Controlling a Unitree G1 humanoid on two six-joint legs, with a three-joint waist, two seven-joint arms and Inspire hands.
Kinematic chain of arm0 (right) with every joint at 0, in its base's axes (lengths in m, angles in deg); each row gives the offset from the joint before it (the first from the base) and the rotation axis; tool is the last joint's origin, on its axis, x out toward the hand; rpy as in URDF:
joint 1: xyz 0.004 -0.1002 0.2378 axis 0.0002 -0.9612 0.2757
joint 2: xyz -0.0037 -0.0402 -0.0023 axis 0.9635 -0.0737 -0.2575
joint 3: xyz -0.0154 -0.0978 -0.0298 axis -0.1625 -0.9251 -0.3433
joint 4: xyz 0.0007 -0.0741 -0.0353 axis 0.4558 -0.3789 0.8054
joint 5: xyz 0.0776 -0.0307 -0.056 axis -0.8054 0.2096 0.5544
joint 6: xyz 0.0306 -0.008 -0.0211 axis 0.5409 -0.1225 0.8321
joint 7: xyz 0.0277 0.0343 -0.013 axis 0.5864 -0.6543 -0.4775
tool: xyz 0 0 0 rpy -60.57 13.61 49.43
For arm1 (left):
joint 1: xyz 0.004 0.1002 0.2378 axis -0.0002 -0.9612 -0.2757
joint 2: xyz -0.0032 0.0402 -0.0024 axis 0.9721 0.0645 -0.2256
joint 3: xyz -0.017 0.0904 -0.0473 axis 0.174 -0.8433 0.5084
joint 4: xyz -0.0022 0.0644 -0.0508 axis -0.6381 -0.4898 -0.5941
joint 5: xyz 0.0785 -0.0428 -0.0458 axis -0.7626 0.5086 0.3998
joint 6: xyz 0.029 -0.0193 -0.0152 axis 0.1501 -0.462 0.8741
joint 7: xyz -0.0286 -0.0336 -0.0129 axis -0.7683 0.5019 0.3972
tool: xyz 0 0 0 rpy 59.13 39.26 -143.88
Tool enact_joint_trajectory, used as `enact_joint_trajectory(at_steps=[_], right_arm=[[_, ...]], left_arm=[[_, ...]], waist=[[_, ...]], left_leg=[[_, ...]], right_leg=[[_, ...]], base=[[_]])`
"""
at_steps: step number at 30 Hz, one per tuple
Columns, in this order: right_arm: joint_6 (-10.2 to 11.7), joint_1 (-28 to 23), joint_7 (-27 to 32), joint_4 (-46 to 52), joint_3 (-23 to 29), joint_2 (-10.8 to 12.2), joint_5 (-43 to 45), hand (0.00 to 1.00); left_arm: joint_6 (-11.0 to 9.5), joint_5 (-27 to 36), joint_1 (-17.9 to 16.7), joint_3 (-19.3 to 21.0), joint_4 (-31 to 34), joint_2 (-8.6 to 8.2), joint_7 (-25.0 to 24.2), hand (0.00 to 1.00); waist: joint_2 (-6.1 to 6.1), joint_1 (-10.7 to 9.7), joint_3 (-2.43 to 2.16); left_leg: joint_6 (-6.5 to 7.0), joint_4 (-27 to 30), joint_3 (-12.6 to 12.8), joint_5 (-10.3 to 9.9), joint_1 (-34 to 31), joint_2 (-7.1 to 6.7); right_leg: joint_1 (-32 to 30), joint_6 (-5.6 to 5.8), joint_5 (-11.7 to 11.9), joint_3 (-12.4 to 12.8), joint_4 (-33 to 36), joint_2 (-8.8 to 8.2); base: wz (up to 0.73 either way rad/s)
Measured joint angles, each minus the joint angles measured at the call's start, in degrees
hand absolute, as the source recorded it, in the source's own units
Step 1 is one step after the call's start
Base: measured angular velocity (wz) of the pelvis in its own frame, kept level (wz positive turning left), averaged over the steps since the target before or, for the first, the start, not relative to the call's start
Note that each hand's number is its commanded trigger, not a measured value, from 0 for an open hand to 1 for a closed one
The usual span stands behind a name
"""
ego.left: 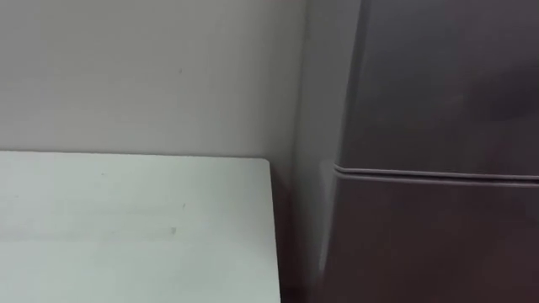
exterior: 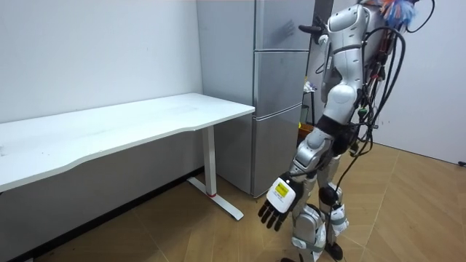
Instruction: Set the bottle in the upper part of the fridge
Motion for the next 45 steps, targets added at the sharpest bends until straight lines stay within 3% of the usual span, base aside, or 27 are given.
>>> enact_joint_trajectory(at_steps=[7,15,22,27,31,36,45], right_arm=[[-1.1,-2.5,1.4,-1.7,4.9,-0.1,-7.1,0.00],[-1.2,-6.7,6.3,-7.5,12.4,-0.1,-8.6,0.00],[-1.3,-12.0,7.4,-17.1,12.9,0.2,-12.5,0.00],[-1.3,-16.3,8.7,-18.7,12.9,0.4,-20.2,0.00],[-1.2,-18.1,9.9,-19.3,12.7,0.8,-20.4,0.00],[-1.0,-20.2,12.2,-20.8,12.6,4.4,-20.4,0.00],[-0.9,-20.9,12.0,-34.5,8.1,8.9,-19.6,0.00]], left_arm=[[0.3,-0.1,0.1,0.2,0.0,-0.07,1.0,0.00],[1.0,-0.2,-0.4,2.5,0.3,-0.83,3.7,0.00],[0.9,0.8,0.3,2.4,0.2,-1.35,4.6,0.00],[1.0,1.7,1.1,3.9,0.3,-1.35,4.4,0.00],[0.9,1.8,1.4,3.9,2.1,-1.46,4.3,0.00],[0.9,1.8,2.2,3.8,2.2,-1.58,5.1,0.00],[0.8,1.8,2.2,3.4,2.3,-2.01,6.2,0.00]], waist=[[-0.31,-1.2,0.24],[0.32,-3.0,-0.12],[0.57,-3.1,0.00],[0.61,-3.0,0.02],[0.68,-2.8,0.04],[1.16,-1.3,0.23],[1.79,-1.5,0.30]], left_leg=[[-0.01,0.3,-0.3,-0.1,-0.6,0.02],[0.00,0.1,0.0,-0.1,-0.6,-0.01],[-0.02,-0.2,0.4,-0.1,-0.3,0.01],[-0.01,-0.2,0.4,-0.1,-0.7,-0.08],[-0.01,-0.3,0.4,-0.1,-1.0,-0.09],[-0.03,-1.5,1.6,-0.1,0.5,-0.05],[-0.01,-1.9,1.7,-0.2,0.5,-0.26]], right_leg=[[-0.2,0.02,0.0,-0.3,-0.2,-0.01],[-0.7,0.05,0.0,0.1,-0.3,0.02],[-0.6,0.08,-0.1,0.6,-0.1,0.02],[-1.1,0.18,-0.4,0.7,-0.1,-0.07],[-1.4,0.15,-0.4,0.7,0.0,-0.03],[-1.1,0.17,-0.4,1.6,-0.2,0.04],[-1.3,0.40,-0.6,1.7,-0.2,-0.12]], base=[[0.02],[-0.02],[-0.04],[0.00],[0.00],[-0.11],[-0.01]])
